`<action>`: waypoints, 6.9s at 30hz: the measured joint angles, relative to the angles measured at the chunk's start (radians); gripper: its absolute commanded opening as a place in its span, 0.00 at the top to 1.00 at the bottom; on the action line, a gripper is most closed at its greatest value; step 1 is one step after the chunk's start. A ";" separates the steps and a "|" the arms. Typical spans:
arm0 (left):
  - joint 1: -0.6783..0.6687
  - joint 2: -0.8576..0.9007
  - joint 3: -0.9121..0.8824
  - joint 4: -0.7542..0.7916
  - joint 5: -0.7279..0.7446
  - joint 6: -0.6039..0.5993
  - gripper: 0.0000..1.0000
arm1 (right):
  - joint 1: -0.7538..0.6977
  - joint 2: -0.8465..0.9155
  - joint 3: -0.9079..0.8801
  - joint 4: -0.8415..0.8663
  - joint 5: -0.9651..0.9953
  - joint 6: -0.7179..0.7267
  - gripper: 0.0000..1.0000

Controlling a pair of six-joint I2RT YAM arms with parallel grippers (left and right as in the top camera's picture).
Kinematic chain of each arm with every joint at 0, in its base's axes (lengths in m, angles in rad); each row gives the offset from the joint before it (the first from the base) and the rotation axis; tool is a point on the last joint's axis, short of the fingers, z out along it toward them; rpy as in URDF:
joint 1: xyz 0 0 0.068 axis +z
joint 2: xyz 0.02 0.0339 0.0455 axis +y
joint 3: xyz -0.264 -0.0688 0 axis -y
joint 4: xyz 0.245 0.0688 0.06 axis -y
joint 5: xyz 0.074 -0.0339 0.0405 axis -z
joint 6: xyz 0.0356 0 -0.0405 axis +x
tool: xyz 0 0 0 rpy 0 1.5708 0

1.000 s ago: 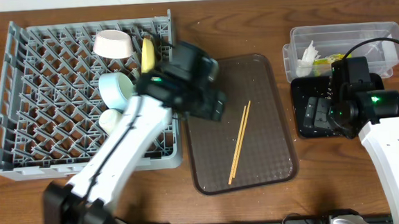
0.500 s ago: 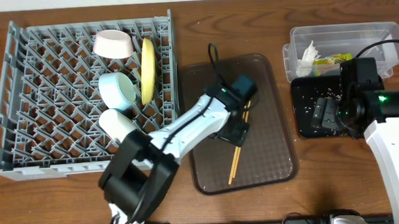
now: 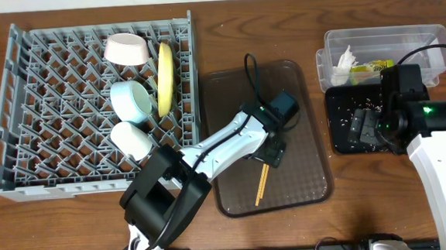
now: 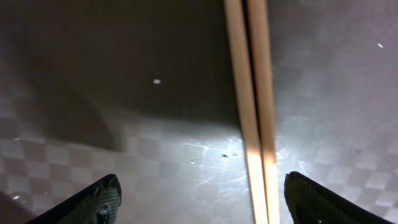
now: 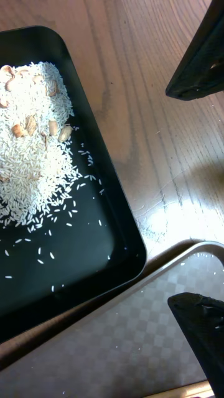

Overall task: Sort waste into correct bins and load items into the dishwasher rack
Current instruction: 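Reach the left gripper to the wooden chopsticks and grasp one, then carry the chopstick to the rack and drop it in with the left gripper, then reach the left gripper back to the remaining chopstick and grasp it, then carry the second chopstick to the rack and release it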

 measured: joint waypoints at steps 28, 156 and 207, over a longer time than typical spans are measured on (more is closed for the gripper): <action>0.000 0.000 -0.089 0.106 -0.044 -0.025 0.20 | 0.000 0.000 0.000 -0.003 0.000 0.000 0.03; -0.116 -0.045 -0.092 0.081 -0.098 0.085 0.94 | 0.000 0.000 0.000 -0.008 -0.008 0.000 0.01; 0.466 -0.552 -0.096 -0.137 -0.200 0.059 0.23 | 0.055 0.001 0.001 0.273 -0.205 -0.133 0.01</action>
